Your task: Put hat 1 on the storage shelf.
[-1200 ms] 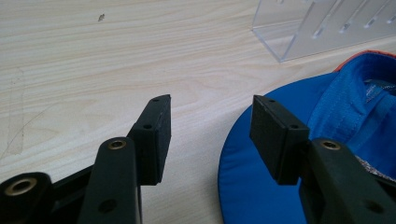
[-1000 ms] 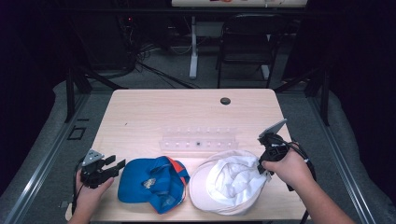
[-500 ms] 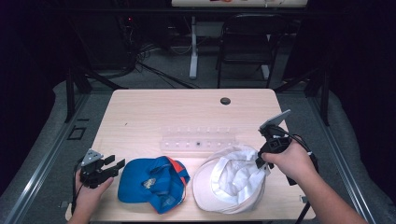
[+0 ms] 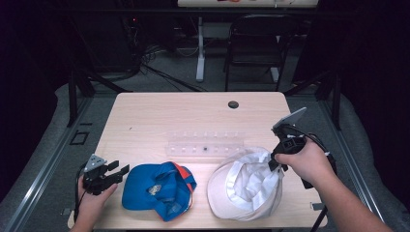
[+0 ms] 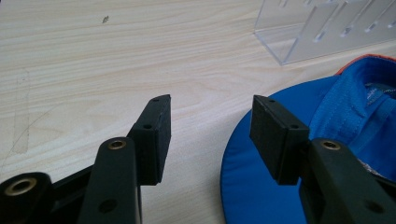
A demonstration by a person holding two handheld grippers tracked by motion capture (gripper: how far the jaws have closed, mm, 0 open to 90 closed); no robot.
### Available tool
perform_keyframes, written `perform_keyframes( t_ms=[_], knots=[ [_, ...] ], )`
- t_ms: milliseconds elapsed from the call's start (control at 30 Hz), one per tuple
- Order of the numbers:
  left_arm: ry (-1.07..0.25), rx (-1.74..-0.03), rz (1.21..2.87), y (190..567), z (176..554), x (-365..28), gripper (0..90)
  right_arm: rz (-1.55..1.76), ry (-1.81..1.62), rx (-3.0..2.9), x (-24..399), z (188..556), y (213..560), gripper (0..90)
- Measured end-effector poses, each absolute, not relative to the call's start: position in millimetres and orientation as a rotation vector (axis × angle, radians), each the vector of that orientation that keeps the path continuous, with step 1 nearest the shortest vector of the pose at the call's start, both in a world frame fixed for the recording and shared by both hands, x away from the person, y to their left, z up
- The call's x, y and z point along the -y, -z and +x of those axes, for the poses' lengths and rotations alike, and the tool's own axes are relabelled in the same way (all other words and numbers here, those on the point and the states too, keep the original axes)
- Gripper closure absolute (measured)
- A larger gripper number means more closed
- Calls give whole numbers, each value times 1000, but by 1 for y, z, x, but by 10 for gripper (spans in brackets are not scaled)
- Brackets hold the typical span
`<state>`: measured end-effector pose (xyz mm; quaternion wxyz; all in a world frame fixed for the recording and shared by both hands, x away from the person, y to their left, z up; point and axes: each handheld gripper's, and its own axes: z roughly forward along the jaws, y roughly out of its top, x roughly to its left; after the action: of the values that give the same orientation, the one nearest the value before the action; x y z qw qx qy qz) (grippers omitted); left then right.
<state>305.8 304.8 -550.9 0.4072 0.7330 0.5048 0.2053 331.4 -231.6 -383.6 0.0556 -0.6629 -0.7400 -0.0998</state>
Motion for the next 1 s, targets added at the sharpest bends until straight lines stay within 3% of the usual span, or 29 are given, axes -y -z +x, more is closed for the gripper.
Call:
perform_keyframes(
  t_ms=[1000],
  knots=[
    [-532,-1265,1848,550,305,-304,485,-1905,636,1901,247,328,336,812]
  ],
)
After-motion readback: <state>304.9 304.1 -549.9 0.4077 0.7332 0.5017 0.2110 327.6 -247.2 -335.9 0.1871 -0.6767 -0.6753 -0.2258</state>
